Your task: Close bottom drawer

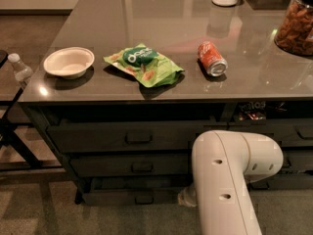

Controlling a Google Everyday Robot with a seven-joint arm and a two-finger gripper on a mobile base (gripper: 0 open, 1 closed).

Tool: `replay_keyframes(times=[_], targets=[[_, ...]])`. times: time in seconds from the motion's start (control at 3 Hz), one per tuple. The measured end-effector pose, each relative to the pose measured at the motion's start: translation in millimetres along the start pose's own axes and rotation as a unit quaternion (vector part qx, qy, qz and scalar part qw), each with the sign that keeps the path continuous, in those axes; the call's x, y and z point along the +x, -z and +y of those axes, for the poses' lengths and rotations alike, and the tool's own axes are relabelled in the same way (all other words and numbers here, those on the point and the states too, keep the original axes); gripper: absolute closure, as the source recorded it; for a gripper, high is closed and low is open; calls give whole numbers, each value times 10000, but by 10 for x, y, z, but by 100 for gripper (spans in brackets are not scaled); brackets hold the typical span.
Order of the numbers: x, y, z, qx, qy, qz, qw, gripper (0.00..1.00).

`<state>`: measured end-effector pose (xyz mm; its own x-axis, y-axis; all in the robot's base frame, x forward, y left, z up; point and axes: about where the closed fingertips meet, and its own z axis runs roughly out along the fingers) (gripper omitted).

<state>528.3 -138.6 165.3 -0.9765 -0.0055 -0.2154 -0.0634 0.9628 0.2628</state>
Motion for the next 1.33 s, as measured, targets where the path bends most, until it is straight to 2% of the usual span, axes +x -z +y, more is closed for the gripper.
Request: replay_keyframes(times=[0.33,0.67,1.0,1.33], targets=[[43,-53,15,-12,-11,89,10000,100],[-148,-148,36,-12,-174,-80,9998,100],[-156,-147,39,-9,-192,-107,9998,100],[-355,-144,26,31,-318,-374,9988,100]])
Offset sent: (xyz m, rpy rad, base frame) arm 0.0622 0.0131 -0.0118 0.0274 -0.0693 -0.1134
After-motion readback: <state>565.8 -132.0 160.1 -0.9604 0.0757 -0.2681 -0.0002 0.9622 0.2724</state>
